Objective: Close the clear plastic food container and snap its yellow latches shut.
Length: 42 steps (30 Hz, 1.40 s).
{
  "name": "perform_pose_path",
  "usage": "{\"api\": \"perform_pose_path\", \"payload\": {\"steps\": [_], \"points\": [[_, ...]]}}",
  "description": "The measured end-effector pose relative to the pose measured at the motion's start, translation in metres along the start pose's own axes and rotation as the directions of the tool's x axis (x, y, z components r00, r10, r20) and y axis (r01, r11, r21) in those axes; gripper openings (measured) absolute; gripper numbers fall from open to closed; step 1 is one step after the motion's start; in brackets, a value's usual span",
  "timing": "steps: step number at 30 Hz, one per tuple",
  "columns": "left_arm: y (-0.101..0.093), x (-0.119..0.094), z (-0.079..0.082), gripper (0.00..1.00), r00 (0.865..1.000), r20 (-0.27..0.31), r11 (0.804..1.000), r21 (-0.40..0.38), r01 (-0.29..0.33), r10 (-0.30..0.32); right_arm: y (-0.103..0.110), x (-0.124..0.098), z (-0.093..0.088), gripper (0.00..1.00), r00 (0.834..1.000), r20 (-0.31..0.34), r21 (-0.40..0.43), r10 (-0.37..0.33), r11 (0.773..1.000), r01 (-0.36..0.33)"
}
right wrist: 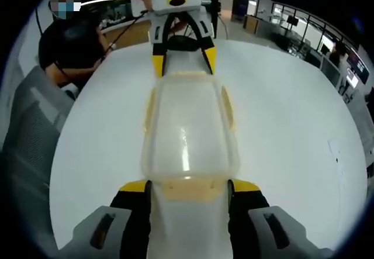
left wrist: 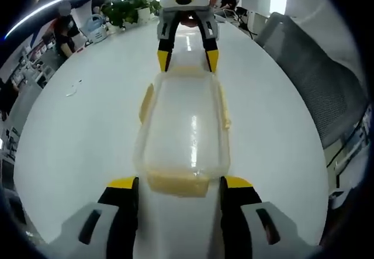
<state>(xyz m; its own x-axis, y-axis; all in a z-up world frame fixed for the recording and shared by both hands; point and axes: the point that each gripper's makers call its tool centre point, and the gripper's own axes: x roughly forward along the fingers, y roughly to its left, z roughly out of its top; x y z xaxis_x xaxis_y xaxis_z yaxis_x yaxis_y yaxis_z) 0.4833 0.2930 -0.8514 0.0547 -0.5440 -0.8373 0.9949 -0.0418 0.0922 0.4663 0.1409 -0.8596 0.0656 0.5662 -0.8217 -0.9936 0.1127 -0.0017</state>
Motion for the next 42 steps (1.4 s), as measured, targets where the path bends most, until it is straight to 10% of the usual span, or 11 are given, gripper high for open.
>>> {"api": "perform_pose_path", "payload": {"steps": [14,42], "points": [[-0.009,-0.002,-0.004,0.4,0.998,-0.012,0.998,0.018,0.058,-0.058,0.0,-0.002,-0.001,0.4,0.999,-0.012,-0.038,0.03,0.999,-0.031],[-0.01,0.0,-0.004,0.41,1.0,-0.022,1.0,-0.005,0.014,-0.014,0.001,0.0,-0.001,0.4,0.996,-0.078,-0.063,0.039,0.997,-0.044]]}}
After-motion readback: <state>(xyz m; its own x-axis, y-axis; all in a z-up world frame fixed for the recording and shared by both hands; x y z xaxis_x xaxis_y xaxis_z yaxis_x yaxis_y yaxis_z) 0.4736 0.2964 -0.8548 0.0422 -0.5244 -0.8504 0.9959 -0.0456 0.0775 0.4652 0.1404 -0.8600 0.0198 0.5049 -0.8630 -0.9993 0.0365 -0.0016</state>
